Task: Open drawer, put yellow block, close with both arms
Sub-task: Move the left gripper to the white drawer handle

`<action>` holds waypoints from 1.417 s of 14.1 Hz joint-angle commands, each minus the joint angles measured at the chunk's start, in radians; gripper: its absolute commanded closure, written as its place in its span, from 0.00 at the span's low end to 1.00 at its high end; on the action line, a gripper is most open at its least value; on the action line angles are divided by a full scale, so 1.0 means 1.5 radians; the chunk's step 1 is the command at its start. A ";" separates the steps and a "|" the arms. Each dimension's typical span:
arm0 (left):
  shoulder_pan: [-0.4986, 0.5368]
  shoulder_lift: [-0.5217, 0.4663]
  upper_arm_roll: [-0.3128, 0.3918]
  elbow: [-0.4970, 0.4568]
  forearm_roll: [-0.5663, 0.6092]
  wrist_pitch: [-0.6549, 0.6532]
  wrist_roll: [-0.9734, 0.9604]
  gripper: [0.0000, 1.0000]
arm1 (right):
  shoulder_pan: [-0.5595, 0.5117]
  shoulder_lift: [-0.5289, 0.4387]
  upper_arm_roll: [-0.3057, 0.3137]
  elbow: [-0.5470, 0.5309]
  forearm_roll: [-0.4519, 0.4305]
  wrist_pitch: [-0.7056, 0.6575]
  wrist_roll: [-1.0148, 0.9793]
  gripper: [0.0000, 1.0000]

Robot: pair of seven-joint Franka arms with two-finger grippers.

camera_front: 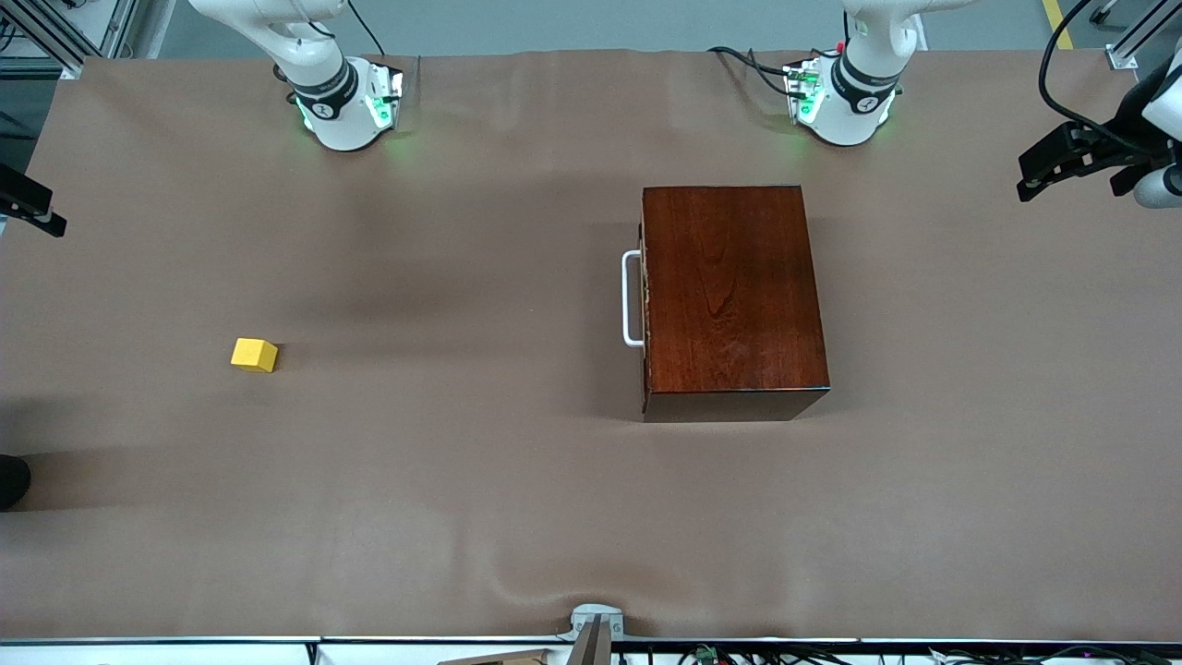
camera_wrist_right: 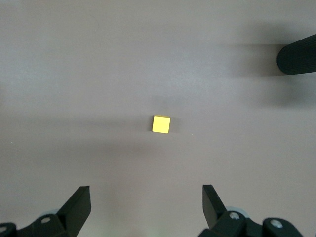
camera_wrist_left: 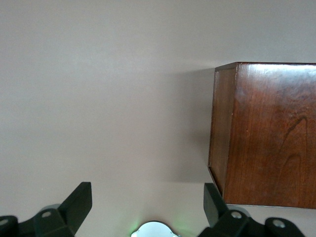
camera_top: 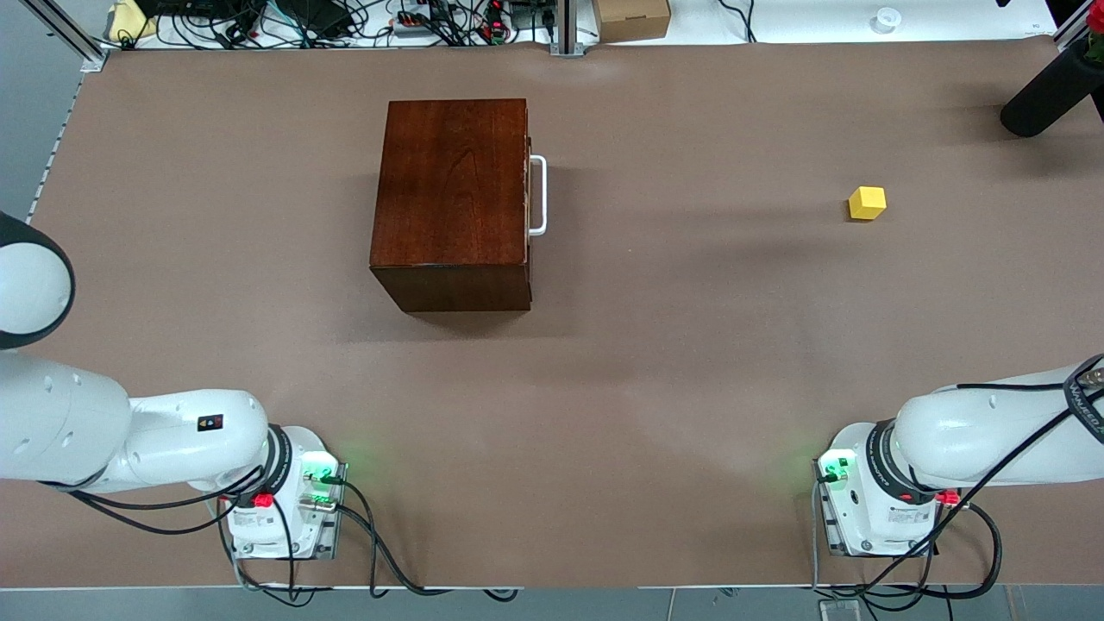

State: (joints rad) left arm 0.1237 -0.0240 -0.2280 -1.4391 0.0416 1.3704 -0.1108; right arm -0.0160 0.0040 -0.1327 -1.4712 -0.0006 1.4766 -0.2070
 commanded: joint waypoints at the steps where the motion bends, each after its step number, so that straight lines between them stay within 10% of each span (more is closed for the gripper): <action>1: 0.005 -0.011 0.002 0.003 -0.006 -0.004 0.001 0.00 | -0.010 0.006 0.004 0.014 0.009 -0.009 -0.002 0.00; 5: -0.005 -0.002 -0.010 0.004 -0.006 -0.004 -0.001 0.00 | -0.010 0.006 0.004 0.014 0.009 -0.009 -0.002 0.00; 11: -0.077 0.091 -0.172 0.015 -0.010 0.025 -0.173 0.00 | -0.010 0.006 0.004 0.014 0.009 -0.009 -0.002 0.00; 20: -0.399 0.378 -0.144 0.165 0.140 0.172 -0.563 0.00 | -0.010 0.006 0.004 0.014 0.009 -0.010 -0.002 0.00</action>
State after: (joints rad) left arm -0.3715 0.3930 -0.4814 -1.3385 0.1831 1.6344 -0.8752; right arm -0.0175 0.0054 -0.1340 -1.4691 -0.0006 1.4764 -0.2070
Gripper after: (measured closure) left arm 0.000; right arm 0.000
